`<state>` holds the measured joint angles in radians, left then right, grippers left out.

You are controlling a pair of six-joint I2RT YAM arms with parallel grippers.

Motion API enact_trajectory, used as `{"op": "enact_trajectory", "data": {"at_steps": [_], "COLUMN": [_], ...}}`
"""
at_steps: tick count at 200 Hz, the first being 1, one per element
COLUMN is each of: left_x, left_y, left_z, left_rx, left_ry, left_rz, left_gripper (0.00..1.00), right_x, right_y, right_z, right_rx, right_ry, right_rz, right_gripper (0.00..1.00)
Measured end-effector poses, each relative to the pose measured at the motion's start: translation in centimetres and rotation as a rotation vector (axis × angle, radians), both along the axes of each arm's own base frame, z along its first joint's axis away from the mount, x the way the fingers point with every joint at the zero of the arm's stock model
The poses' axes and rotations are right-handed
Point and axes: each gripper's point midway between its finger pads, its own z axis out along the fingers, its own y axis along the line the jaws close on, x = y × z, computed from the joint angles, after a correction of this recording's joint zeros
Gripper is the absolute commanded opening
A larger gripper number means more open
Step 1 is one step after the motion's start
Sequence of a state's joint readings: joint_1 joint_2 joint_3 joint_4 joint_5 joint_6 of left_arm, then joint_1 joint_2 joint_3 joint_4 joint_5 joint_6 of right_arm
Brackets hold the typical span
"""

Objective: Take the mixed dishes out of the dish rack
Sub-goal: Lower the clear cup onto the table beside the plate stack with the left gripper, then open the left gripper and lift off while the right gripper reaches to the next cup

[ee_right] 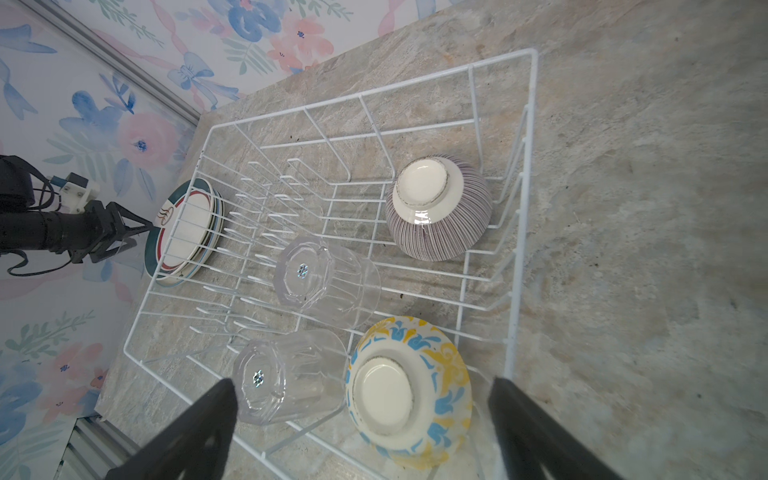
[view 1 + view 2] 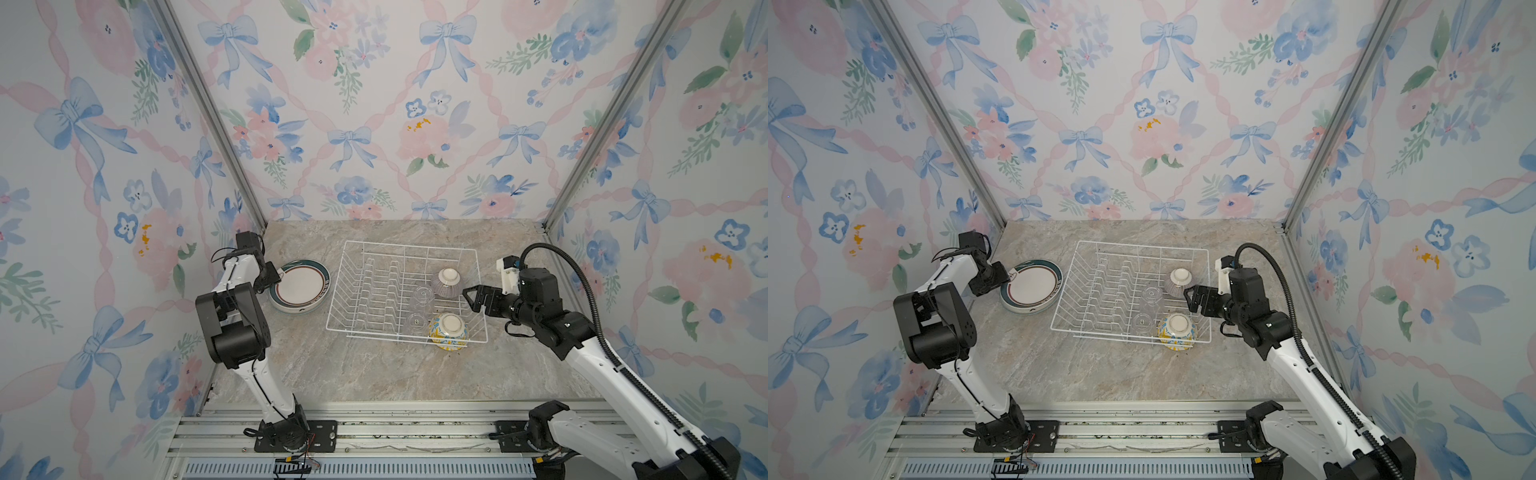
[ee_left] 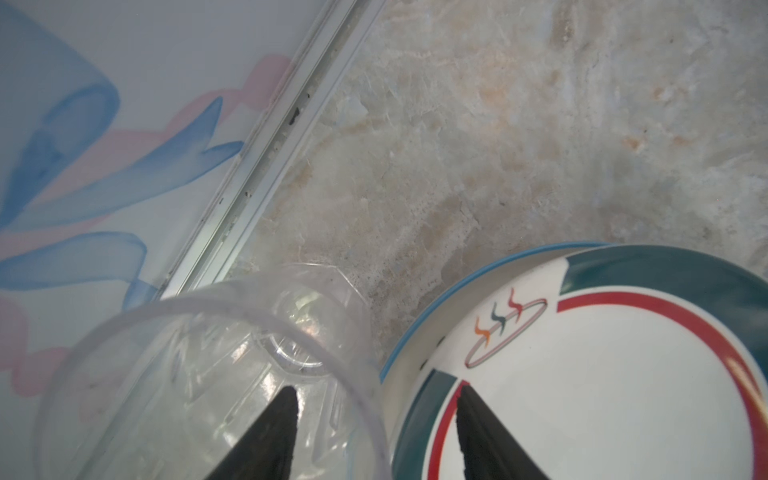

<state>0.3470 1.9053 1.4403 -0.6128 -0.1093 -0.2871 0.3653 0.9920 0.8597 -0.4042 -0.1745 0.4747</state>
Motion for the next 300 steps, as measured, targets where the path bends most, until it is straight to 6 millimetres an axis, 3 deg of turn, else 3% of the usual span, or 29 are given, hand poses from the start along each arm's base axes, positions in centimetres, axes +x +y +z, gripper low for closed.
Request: {"op": "enact_trajectory", "data": {"at_steps": [17, 37, 99, 129, 169, 190, 215, 240, 266, 300], "left_x": [-0.1, -0.1, 0.2, -0.4, -3.8, -6.0, -8.9, -11.3, -13.5, -15.3], "left_y": [-0.1, -0.6, -3.4, -6.6, -12.3, -15.1, -17.8, -19.0, -20.0, -21.6], "left_z": [0.6, 2.4, 11.2, 15.4, 19.3, 19.1, 16.3, 13.5, 11.9, 10.1], "left_rx": [0.008, 0.023, 0.089, 0.092, 0.015, -0.05, -0.157, -0.238, -0.307, -0.434], "left_ry": [-0.007, -0.037, -0.233, -0.342, -0.483, -0.533, -0.533, -0.521, -0.571, -0.653], "left_rz": [0.001, -0.009, -0.07, -0.14, -0.253, -0.303, -0.344, -0.343, -0.339, -0.327], "left_gripper": [0.98, 0.98, 0.98, 0.98, 0.98, 0.98, 0.98, 0.98, 0.98, 0.98], "right_x": [0.1, 0.3, 0.5, -0.1, 0.0, 0.4, 1.1, 1.9, 2.4, 3.3], "right_y": [0.0, 0.1, 0.8, 2.7, 5.8, 7.2, 8.0, 8.3, 8.6, 9.1], "right_z": [-0.4, -0.9, -2.6, -3.7, -4.8, -4.9, -4.8, -4.5, -4.4, -5.9], "right_rx": [-0.008, -0.016, -0.043, -0.069, -0.115, -0.135, -0.158, -0.176, -0.187, -0.206], "right_ry": [0.009, 0.023, 0.072, 0.097, 0.128, 0.131, 0.128, 0.127, 0.127, 0.16], "right_rz": [0.003, 0.005, 0.024, 0.077, 0.145, 0.17, 0.181, 0.176, 0.174, 0.155], "right_gripper": [0.97, 0.97, 0.97, 0.97, 0.97, 0.97, 0.97, 0.97, 0.97, 0.97]}}
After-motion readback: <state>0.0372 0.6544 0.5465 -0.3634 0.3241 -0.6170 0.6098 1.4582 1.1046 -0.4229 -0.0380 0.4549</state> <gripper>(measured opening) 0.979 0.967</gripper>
